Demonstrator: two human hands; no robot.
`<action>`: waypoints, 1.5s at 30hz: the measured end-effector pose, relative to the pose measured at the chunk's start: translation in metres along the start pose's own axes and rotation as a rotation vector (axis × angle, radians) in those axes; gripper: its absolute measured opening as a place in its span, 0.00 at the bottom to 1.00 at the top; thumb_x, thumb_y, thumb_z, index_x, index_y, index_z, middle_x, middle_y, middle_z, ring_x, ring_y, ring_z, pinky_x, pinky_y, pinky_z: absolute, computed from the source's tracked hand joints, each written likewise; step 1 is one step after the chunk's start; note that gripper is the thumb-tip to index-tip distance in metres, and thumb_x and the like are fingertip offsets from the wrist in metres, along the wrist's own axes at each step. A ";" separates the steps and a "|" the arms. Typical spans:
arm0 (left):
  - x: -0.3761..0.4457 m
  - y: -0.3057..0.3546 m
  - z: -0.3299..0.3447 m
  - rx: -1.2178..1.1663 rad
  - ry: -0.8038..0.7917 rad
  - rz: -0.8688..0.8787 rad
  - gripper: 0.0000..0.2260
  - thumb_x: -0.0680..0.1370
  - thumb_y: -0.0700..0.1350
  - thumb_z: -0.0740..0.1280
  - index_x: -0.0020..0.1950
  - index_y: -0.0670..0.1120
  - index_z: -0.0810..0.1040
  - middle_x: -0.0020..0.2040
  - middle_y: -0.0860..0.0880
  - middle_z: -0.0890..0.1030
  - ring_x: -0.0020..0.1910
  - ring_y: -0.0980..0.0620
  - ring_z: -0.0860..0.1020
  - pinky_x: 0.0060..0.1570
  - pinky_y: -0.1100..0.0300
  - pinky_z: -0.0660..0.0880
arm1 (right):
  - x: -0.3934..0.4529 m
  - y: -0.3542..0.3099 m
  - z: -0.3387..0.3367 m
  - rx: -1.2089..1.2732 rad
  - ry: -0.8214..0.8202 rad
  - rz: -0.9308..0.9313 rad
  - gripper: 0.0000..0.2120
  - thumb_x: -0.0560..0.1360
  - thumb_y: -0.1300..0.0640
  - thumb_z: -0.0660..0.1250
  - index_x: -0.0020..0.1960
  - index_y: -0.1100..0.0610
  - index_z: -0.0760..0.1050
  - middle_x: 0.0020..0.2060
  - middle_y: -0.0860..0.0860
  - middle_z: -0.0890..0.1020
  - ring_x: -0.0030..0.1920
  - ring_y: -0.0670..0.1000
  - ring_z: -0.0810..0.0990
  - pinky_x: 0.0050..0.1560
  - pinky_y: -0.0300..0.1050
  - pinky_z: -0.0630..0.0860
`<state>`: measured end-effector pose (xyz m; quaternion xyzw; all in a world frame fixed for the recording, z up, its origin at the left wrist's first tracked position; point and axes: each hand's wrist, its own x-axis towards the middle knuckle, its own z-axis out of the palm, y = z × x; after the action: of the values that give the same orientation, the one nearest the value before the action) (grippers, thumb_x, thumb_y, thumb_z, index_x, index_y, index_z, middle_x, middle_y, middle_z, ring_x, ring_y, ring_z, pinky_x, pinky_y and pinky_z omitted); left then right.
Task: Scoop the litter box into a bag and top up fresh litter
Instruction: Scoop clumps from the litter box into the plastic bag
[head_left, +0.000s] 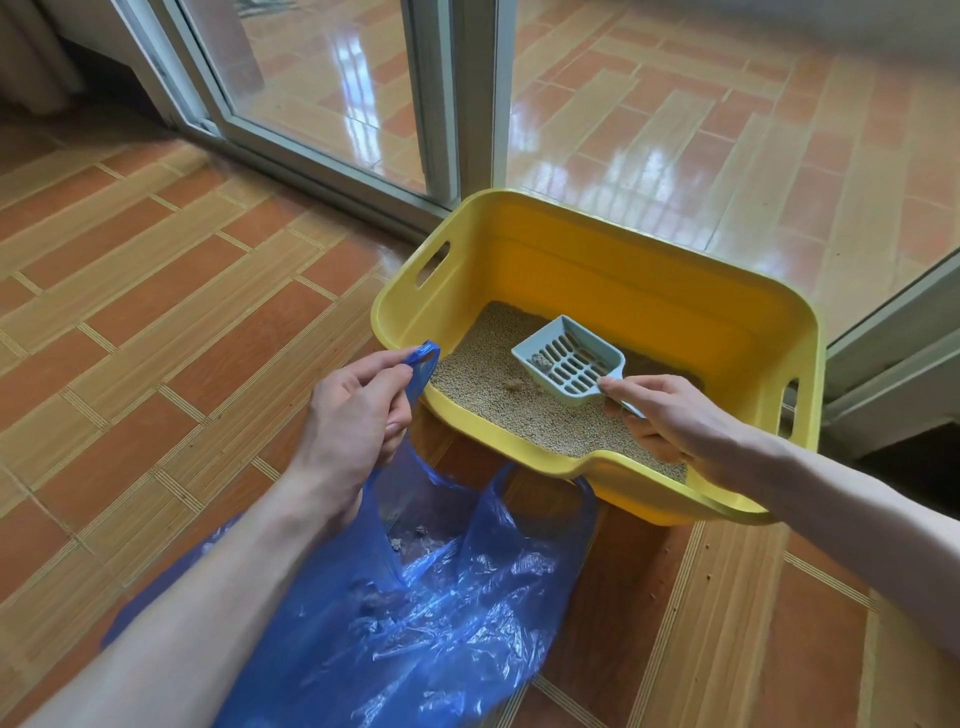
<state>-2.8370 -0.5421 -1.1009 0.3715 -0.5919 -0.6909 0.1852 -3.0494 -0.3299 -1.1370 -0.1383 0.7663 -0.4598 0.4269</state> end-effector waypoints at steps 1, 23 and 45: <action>0.000 0.000 0.000 0.001 0.000 0.002 0.11 0.84 0.40 0.61 0.61 0.45 0.82 0.24 0.51 0.62 0.20 0.56 0.56 0.20 0.69 0.55 | 0.000 0.000 0.000 0.000 -0.005 0.001 0.16 0.82 0.46 0.64 0.47 0.58 0.76 0.26 0.45 0.62 0.25 0.45 0.57 0.22 0.37 0.54; -0.001 0.000 0.000 0.020 -0.004 0.003 0.11 0.84 0.40 0.61 0.59 0.46 0.83 0.24 0.50 0.62 0.19 0.56 0.56 0.20 0.68 0.55 | -0.011 -0.009 0.008 0.007 0.002 -0.007 0.16 0.82 0.45 0.65 0.46 0.59 0.76 0.27 0.48 0.62 0.25 0.46 0.57 0.22 0.38 0.55; -0.010 0.012 -0.003 0.007 0.000 0.001 0.11 0.85 0.39 0.61 0.59 0.45 0.83 0.23 0.52 0.63 0.19 0.57 0.57 0.19 0.68 0.55 | -0.094 -0.035 0.075 -0.002 -0.259 0.016 0.16 0.81 0.50 0.66 0.43 0.62 0.75 0.22 0.47 0.65 0.19 0.43 0.60 0.19 0.33 0.55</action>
<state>-2.8305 -0.5399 -1.0869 0.3718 -0.5943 -0.6889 0.1844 -2.9410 -0.3360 -1.0751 -0.1907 0.7062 -0.4341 0.5257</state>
